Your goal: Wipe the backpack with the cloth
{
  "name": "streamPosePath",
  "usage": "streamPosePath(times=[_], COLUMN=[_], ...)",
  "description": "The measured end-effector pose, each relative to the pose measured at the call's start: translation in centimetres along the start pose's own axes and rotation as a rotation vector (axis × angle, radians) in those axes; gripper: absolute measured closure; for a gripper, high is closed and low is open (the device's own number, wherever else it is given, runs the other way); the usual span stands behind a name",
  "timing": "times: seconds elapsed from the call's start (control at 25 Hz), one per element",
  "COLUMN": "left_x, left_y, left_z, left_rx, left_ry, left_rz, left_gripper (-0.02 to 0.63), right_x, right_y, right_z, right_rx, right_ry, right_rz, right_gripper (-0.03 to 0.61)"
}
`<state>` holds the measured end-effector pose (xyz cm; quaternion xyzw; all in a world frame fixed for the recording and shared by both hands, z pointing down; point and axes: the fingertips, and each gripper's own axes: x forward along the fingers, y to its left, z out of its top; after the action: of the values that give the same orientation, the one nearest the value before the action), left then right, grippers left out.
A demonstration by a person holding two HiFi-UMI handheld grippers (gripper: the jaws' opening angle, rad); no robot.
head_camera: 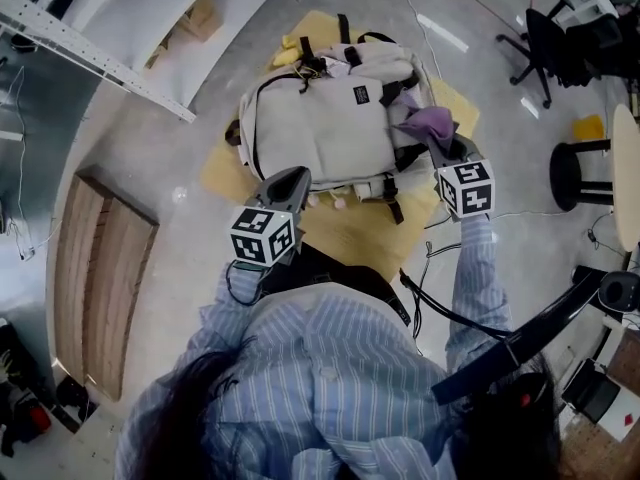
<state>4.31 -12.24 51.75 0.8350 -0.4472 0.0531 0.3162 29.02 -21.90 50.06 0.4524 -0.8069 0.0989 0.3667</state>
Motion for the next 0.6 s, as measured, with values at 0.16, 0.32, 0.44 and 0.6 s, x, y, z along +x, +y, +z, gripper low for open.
streamPosePath(times=[0.16, 0.32, 0.44, 0.6], left_x=[0.1, 0.1, 0.2, 0.7], left_y=[-1.0, -1.6, -2.0, -2.5], left_z=[-0.1, -0.3, -0.4, -0.8], left_rx=[0.013, 0.016, 0.017, 0.019], left_ry=[0.009, 0.012, 0.014, 0.021], left_rz=[-0.024, -0.039, -0.058, -0.084], left_gripper=[0.592, 0.592, 0.592, 0.592], right_x=[-3.3, -5.2, -6.2, -7.3], right_y=[2.4, 4.9, 6.5, 8.2], right_z=[-3.2, -6.0, -8.1, -10.3], right_rx=[0.074, 0.112, 0.100, 0.110], right_ry=[0.019, 0.051, 0.098, 0.140], right_rz=[0.007, 0.012, 0.007, 0.010], right_gripper=[0.529, 0.529, 0.529, 0.529])
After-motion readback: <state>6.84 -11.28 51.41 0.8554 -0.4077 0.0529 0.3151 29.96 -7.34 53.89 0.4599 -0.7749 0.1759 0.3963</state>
